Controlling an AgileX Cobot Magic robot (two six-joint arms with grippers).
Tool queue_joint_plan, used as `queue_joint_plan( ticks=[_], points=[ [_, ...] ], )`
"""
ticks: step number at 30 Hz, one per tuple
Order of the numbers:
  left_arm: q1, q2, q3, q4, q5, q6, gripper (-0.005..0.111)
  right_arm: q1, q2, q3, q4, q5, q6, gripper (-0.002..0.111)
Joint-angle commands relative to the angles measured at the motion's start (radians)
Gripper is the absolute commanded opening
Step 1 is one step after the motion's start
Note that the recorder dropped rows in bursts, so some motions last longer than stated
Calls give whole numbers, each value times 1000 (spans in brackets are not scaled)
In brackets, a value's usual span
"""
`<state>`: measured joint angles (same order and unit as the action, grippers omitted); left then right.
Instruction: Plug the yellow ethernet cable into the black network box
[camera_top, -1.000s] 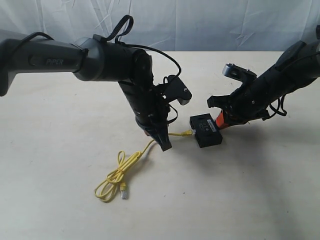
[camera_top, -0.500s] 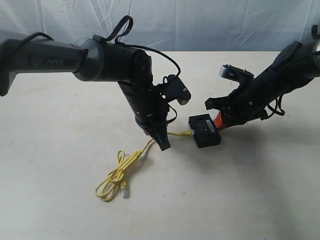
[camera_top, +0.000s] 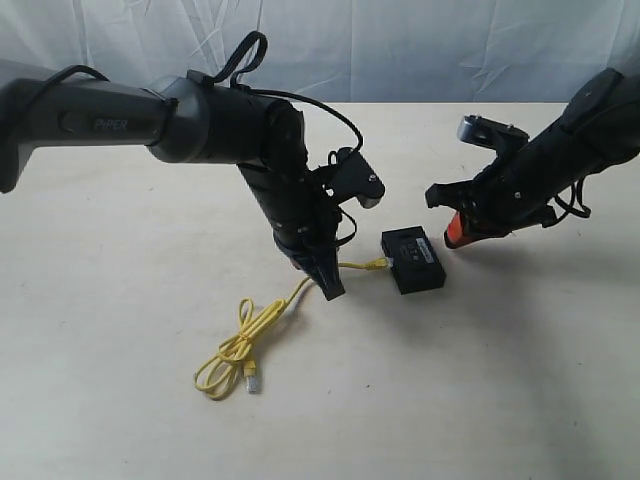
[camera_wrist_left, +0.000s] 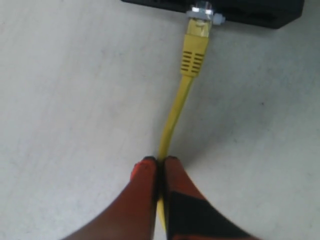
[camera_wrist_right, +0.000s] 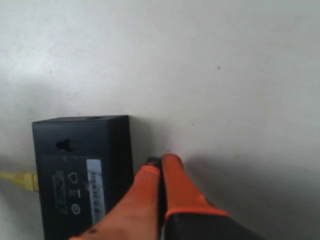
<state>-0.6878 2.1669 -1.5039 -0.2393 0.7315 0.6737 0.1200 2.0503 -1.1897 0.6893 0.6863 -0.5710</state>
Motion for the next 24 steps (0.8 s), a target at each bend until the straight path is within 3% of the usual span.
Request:
queue_joint_plan(
  ticks=[1,6,18,24],
  points=[
    [-2,-6,-3,-18,-7,1,0,47,10,-3,22,7,-30,-1],
    [-2,-6,-3,-18,-7,1,0,80,10,-3,34,17,-62,-1],
    [-2,-6,-3,-18,-4,1,0,8,8,-3,-52,-15,48,-1],
    [-2,-6,-3,-18,-4,1,0,70,8,-3,-4,-3,2,-1]
  ],
)
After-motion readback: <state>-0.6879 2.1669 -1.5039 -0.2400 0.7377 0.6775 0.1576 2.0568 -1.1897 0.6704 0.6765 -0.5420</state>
